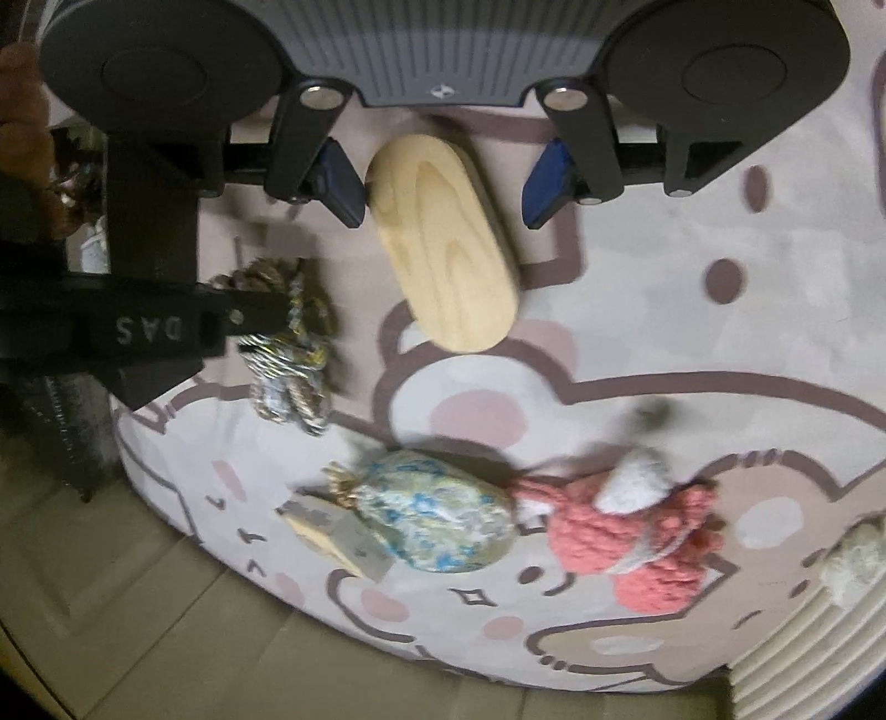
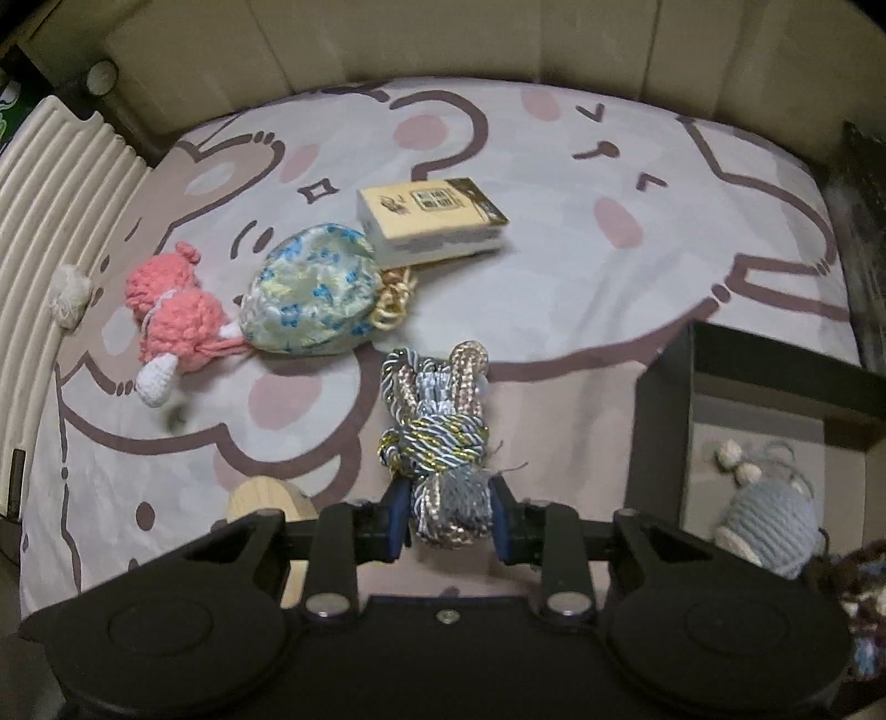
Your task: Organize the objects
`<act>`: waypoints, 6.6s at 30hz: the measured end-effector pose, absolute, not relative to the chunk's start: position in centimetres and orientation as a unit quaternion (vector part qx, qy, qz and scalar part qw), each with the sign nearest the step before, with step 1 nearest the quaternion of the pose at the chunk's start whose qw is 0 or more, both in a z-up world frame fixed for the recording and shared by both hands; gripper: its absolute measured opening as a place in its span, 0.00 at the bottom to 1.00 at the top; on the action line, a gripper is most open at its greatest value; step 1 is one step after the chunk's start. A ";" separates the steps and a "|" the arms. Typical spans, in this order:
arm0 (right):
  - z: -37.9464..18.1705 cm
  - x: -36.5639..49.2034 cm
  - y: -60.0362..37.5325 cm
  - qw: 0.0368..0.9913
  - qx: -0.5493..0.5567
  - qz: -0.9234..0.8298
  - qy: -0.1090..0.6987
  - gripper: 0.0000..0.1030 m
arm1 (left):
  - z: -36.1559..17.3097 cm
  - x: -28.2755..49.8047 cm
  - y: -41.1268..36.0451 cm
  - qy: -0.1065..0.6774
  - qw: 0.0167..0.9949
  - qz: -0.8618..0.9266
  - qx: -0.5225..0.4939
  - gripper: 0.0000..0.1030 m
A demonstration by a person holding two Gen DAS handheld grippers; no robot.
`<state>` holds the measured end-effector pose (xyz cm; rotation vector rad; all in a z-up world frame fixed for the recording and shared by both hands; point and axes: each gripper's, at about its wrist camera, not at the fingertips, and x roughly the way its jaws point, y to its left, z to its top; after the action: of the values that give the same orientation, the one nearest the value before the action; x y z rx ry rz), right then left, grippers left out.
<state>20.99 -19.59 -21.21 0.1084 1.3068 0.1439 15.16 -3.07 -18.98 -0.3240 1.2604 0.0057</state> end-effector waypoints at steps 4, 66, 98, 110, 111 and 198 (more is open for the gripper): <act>-21.6 20.5 -19.1 0.779 0.051 0.068 0.622 0.30 | -18.4 14.6 -1.6 0.588 0.796 0.026 -0.139 0.61; -17.8 19.6 -19.1 0.826 0.045 0.051 0.560 0.32 | -14.7 18.4 -1.3 0.535 0.835 -0.015 -0.126 0.45; -8.0 13.1 -28.1 0.897 0.082 -0.030 0.434 0.32 | -4.7 18.4 -8.8 0.445 0.882 -0.111 -0.109 0.45; -11.2 12.6 -34.4 0.881 0.148 -0.037 0.448 0.32 | -6.7 19.6 -14.1 0.472 0.862 -0.149 -0.111 0.45; -11.7 12.7 -35.0 0.878 0.167 -0.033 0.447 0.32 | -6.8 19.7 -14.4 0.472 0.862 -0.149 -0.110 0.45; -19.8 18.0 -37.7 0.852 0.185 -0.060 0.485 0.18 | -13.5 24.1 -17.1 0.532 0.828 -0.113 -0.137 0.68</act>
<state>18.05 -37.66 -19.84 0.3899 1.0209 -0.1261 24.09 -17.14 -13.47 -0.2918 1.1291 -0.2392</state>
